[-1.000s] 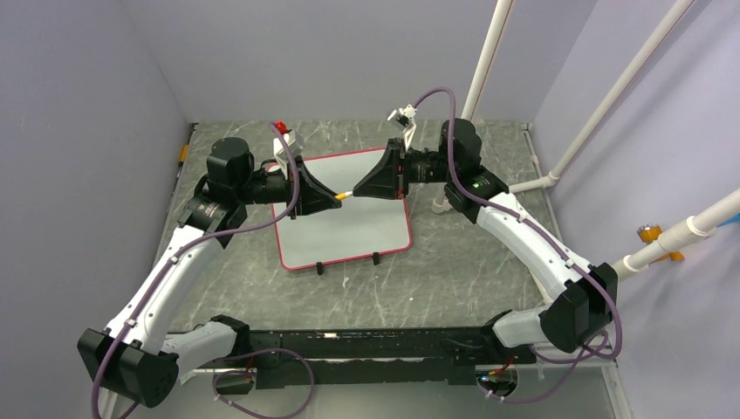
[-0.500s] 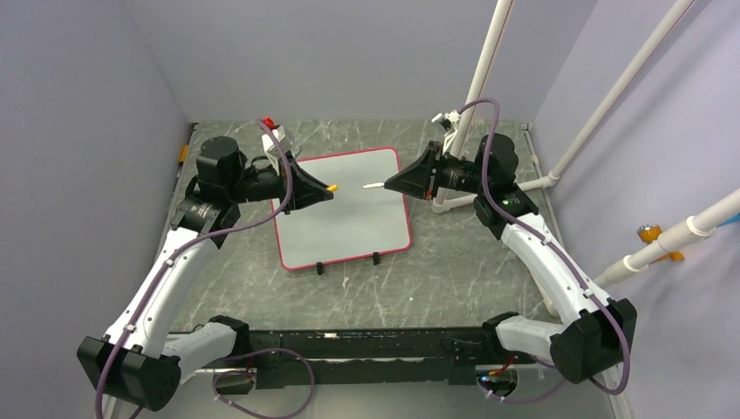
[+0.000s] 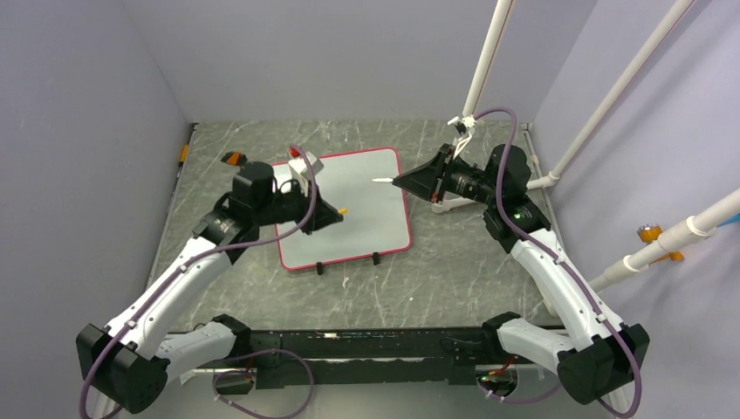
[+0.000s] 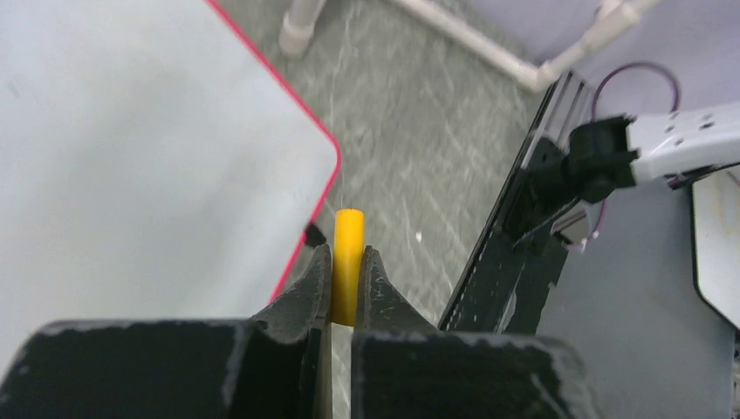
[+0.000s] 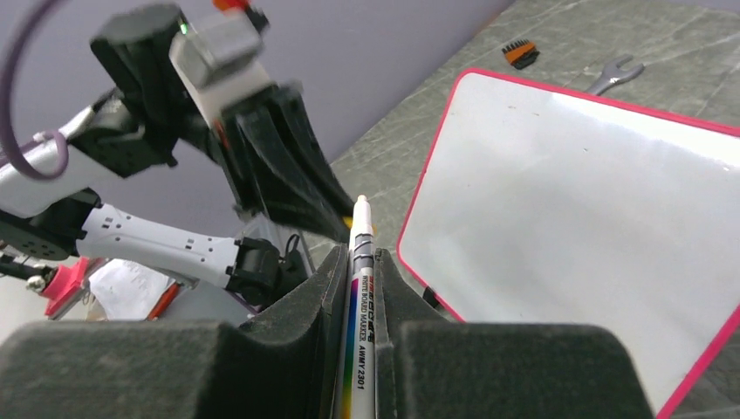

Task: Write a sentence on the whiteboard
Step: Place the pen cap at the center of the board.

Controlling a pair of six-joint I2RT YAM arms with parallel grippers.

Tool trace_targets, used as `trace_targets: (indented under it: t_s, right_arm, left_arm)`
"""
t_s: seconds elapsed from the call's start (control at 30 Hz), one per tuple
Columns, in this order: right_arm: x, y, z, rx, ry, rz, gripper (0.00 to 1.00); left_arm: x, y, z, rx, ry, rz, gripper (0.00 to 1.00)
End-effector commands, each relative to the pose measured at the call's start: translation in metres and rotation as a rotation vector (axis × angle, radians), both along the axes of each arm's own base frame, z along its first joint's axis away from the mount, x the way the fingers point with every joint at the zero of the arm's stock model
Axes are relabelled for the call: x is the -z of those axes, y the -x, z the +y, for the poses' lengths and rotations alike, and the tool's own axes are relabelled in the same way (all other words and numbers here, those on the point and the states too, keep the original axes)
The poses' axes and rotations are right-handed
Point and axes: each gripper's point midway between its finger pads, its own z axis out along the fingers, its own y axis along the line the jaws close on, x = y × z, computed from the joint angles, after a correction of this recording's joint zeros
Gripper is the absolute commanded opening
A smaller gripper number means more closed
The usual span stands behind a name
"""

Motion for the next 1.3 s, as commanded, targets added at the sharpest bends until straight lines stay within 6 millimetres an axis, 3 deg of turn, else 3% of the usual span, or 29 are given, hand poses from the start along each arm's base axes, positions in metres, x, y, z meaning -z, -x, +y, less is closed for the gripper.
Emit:
trace_targets:
  t_s: [0.0,0.13,0.27,0.33,0.53,0.73,0.97,1.27]
  right_arm:
    - [0.002,-0.004,-0.007,0.058,0.019,0.010,0.00]
    - [0.006,-0.014,-0.020,0.186,0.038,0.036,0.00]
    - [0.018,-0.027,-0.042,0.365,0.072,0.085,0.00]
    - [0.024,-0.029,-0.050,0.417,0.080,0.101,0.00]
    - [0.046,-0.031,-0.060,0.475,0.133,0.142,0.00]
    - [0.054,-0.031,-0.062,0.482,0.156,0.155,0.00]
    - [0.060,-0.033,-0.061,0.485,0.160,0.170,0.00]
    - [0.066,-0.034,-0.063,0.491,0.178,0.181,0.00]
  left_arm:
    - [0.041,0.004,0.000,-0.106,-0.039,0.068,0.00]
    - [0.086,0.014,-0.006,-0.143,-0.126,0.110,0.00]
    - [0.119,0.021,-0.012,-0.183,-0.164,0.123,0.00]
    - [0.130,0.015,-0.012,-0.255,-0.171,0.103,0.00]
    - [0.173,0.024,-0.024,-0.309,-0.274,0.094,0.00]
    - [0.218,0.033,-0.034,-0.312,-0.389,0.171,0.00]
    - [0.246,0.046,-0.048,-0.281,-0.462,0.218,0.00]
    - [0.256,0.053,-0.054,-0.255,-0.492,0.229,0.24]
